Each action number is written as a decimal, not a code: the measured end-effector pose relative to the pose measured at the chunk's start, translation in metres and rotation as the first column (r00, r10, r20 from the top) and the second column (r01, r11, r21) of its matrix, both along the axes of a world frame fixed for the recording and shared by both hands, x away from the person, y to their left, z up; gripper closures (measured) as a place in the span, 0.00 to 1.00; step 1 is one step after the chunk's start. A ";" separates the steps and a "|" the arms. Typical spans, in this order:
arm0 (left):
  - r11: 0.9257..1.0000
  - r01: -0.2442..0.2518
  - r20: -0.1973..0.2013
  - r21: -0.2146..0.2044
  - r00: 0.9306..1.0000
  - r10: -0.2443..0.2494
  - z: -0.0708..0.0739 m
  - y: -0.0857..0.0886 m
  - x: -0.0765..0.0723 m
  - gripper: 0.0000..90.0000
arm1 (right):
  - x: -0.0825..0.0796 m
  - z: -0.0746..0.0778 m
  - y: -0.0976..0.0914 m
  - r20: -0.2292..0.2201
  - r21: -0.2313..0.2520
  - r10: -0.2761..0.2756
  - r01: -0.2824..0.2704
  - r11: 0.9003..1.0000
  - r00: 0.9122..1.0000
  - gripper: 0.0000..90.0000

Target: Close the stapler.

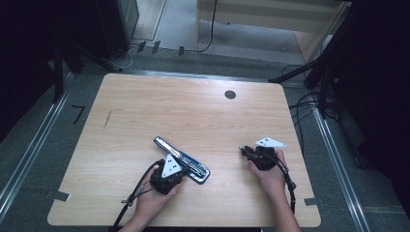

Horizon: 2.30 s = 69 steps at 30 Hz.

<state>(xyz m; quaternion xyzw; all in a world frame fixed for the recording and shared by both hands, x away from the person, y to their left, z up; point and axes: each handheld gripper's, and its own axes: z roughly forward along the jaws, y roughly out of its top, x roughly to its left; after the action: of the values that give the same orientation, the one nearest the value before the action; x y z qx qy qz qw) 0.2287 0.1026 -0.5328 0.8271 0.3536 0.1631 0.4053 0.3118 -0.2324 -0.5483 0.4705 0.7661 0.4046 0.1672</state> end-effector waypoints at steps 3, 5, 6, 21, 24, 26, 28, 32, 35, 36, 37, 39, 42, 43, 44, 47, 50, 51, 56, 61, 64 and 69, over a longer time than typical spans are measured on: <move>1.000 0.000 0.000 0.000 1.000 0.000 0.000 0.000 0.000 1.00 | -0.001 0.001 0.002 0.005 -0.021 -0.006 0.006 1.000 1.000 0.89; 1.000 0.000 0.000 0.000 1.000 0.000 0.000 0.000 0.000 1.00 | -0.002 0.002 0.003 0.016 -0.023 -0.009 0.009 1.000 1.000 0.89; 1.000 0.000 0.000 0.000 1.000 0.000 0.000 0.000 0.000 1.00 | -0.003 0.003 0.003 0.024 -0.016 -0.007 0.007 1.000 1.000 0.89; 1.000 0.000 0.001 0.000 1.000 0.000 0.000 0.000 0.000 1.00 | -0.021 0.021 0.026 0.050 0.036 0.098 -0.100 0.994 0.994 0.89; 1.000 0.000 0.001 0.001 1.000 0.000 0.000 0.000 0.000 1.00 | -0.023 0.024 0.031 0.053 0.044 0.114 -0.116 0.992 0.992 0.89; 1.000 0.000 0.000 0.000 1.000 0.000 0.000 0.000 0.000 1.00 | -0.025 0.030 0.038 0.063 0.062 0.135 -0.138 0.988 0.989 0.89; 1.000 0.000 0.001 0.000 1.000 0.000 0.000 0.000 0.000 1.00 | -0.027 0.033 0.044 0.062 0.057 0.149 -0.153 0.987 0.987 0.89; 1.000 0.000 0.001 0.001 1.000 0.000 0.000 0.000 0.000 1.00 | -0.030 0.038 0.052 0.070 0.058 0.175 -0.179 0.982 0.982 0.89; 1.000 0.000 0.001 0.001 1.000 0.000 0.000 0.000 0.000 1.00 | -0.033 0.041 0.062 0.073 0.058 0.197 -0.202 0.978 0.978 0.89; 1.000 0.001 0.002 0.002 1.000 -0.001 0.000 0.000 0.000 1.00 | -0.033 0.040 0.064 0.075 0.056 0.206 -0.210 0.976 0.976 0.89; 1.000 0.001 0.002 0.001 1.000 -0.001 0.000 0.000 0.000 1.00 | -0.034 0.040 0.066 0.073 0.056 0.213 -0.217 0.975 0.974 0.89; 1.000 0.001 0.001 0.002 1.000 -0.001 0.000 0.000 0.000 1.00 | -0.034 0.040 0.068 0.076 0.053 0.219 -0.223 0.973 0.973 0.89; 1.000 0.003 -0.002 -0.002 1.000 -0.003 0.000 0.000 0.000 1.00 | -0.037 0.041 0.077 0.074 0.055 0.239 -0.243 0.968 0.968 0.89; 1.000 0.003 -0.002 -0.002 1.000 -0.003 0.000 0.000 0.000 1.00 | -0.037 0.041 0.079 0.073 0.054 0.246 -0.251 0.967 0.966 0.89; 1.000 0.003 -0.002 -0.002 1.000 -0.003 0.000 0.000 0.000 1.00 | -0.038 0.042 0.081 0.072 0.051 0.253 -0.257 0.965 0.965 0.89; 1.000 0.003 -0.002 -0.003 1.000 -0.003 0.000 0.000 0.000 1.00 | -0.041 0.043 0.089 0.074 0.051 0.271 -0.275 0.960 0.960 0.89; 1.000 0.003 -0.002 -0.002 1.000 -0.003 0.000 0.000 0.000 1.00 | -0.043 0.043 0.093 0.074 0.054 0.286 -0.290 0.955 0.955 0.89; 1.000 0.002 -0.002 -0.002 1.000 -0.002 0.000 0.000 0.000 1.00 | -0.044 0.044 0.096 0.077 0.053 0.295 -0.299 0.953 0.952 0.89; 1.000 0.002 -0.003 -0.003 1.000 -0.002 0.000 0.000 0.000 1.00 | -0.047 0.046 0.108 0.083 0.057 0.328 -0.333 0.941 0.941 0.89; 1.000 0.003 -0.006 -0.007 1.000 -0.003 0.000 0.001 0.001 1.00 | -0.049 0.045 0.117 0.078 0.058 0.348 -0.353 0.934 0.934 0.89; 1.000 0.003 -0.006 -0.007 1.000 -0.003 0.000 0.001 0.001 1.00 | -0.049 0.044 0.120 0.079 0.056 0.357 -0.361 0.931 0.931 0.89; 1.000 0.003 -0.007 -0.008 1.000 -0.003 0.000 0.001 0.001 1.00 | -0.051 0.043 0.127 0.073 0.050 0.379 -0.383 0.922 0.922 0.89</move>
<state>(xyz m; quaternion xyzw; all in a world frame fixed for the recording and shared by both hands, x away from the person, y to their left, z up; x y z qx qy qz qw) 0.2295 0.1035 -0.5329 0.8266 0.3544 0.1580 0.4077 0.2605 -0.1054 -0.5050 0.3047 0.8242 0.4679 0.0941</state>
